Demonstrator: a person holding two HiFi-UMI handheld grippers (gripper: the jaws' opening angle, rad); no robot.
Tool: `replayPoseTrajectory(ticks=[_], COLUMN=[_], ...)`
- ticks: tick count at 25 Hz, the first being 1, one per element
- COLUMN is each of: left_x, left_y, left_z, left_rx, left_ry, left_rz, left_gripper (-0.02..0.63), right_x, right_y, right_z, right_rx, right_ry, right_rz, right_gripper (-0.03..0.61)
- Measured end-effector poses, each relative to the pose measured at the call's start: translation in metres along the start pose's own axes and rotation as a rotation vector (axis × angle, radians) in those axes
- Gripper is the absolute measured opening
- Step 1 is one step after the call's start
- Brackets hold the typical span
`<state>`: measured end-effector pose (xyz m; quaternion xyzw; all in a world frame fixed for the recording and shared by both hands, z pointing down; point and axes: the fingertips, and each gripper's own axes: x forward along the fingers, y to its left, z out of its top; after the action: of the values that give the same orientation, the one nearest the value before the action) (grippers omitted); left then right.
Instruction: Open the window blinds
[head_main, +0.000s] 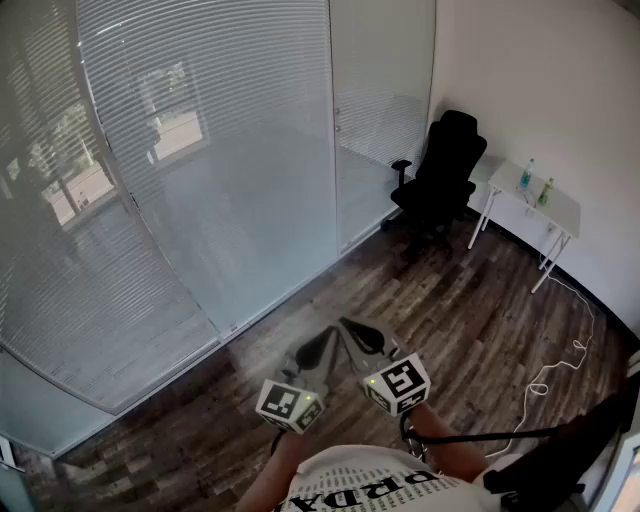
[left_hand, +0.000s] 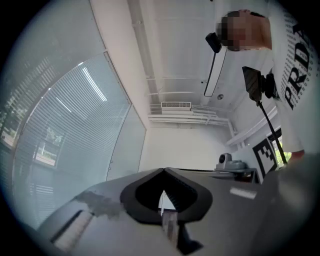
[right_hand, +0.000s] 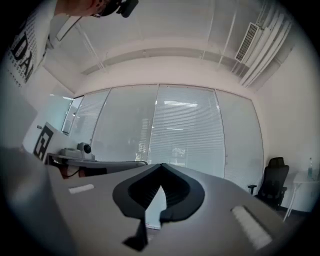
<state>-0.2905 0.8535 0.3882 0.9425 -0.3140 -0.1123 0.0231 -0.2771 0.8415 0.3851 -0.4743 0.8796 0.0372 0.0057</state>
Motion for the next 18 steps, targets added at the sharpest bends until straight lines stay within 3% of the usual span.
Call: replayPoseTrajectory(ticks=[12,18], left_x=[-0.003,0.001], left_y=[0.011,0.020], left_z=[0.007,0.012], left_rx=[0.018,0.022], left_ry=[-0.039,-0.034], left_rz=[-0.030,-0.006], left_gripper=[-0.008,-0.008], right_x=[0.010,0.020], right_y=[0.004,0.001], right_z=[0.006,0.008], right_rx=[0.027,-0.003], right_ry=[-0.039,-0.023], right_rz=[-0.039,-0.029], right_gripper=[0.003,0.003])
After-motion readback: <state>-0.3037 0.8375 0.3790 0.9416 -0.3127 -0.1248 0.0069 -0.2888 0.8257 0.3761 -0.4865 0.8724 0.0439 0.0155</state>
